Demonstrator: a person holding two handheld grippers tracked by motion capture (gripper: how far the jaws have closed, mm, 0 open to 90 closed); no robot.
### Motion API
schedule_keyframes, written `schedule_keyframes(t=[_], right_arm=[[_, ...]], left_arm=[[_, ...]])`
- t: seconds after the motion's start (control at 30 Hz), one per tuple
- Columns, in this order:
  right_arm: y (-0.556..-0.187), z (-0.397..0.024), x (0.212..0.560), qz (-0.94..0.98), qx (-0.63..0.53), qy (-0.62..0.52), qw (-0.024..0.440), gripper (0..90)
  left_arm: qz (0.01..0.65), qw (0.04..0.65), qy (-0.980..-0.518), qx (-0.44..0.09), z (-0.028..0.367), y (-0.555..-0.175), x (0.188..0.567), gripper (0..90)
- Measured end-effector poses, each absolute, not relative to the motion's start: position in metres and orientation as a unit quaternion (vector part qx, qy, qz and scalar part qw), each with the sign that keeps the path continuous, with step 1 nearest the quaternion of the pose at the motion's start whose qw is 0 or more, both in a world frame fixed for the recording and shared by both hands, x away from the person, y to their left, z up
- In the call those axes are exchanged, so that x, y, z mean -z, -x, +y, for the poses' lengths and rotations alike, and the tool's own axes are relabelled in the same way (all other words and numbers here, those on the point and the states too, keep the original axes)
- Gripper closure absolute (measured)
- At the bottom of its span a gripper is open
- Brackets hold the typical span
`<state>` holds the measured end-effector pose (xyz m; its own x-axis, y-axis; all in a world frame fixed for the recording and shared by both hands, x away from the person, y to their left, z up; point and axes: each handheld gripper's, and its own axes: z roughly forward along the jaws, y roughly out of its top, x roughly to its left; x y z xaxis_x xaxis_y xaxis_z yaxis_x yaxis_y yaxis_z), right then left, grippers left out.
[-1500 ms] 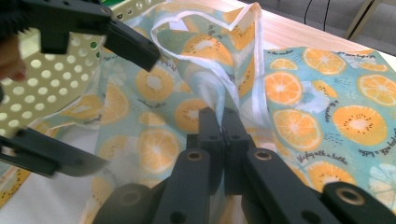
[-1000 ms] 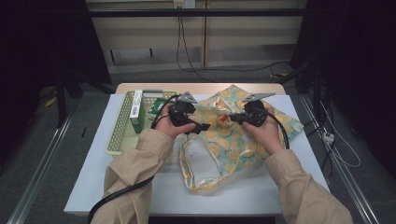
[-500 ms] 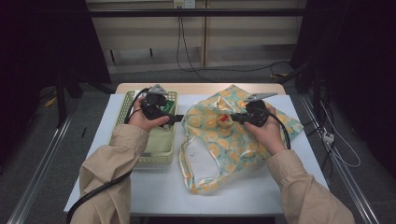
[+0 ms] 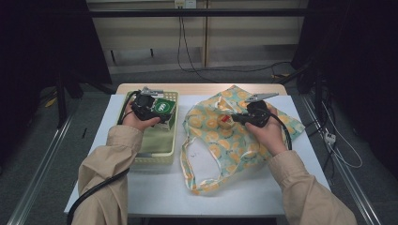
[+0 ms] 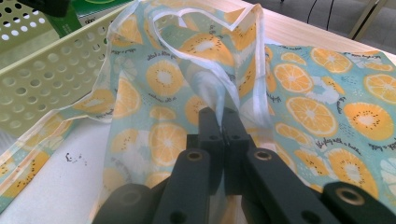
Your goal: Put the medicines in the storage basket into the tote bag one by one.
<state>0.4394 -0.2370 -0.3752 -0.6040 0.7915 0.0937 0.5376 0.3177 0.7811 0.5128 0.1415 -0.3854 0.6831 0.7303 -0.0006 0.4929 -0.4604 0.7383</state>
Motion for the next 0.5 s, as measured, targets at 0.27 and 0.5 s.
schedule_keyframes(t=[0.27,0.5], right_arm=[[-0.44,-0.239,0.376,0.797,-0.41,-0.416,0.152,89.8],[-0.441,-0.241,0.376,0.797,-0.411,-0.416,0.151,89.8]], left_arm=[[0.376,0.339,-0.844,-0.178,0.134,-0.523,0.397,5.1],[0.389,0.329,-0.837,-0.199,0.128,-0.527,0.4,4.7]])
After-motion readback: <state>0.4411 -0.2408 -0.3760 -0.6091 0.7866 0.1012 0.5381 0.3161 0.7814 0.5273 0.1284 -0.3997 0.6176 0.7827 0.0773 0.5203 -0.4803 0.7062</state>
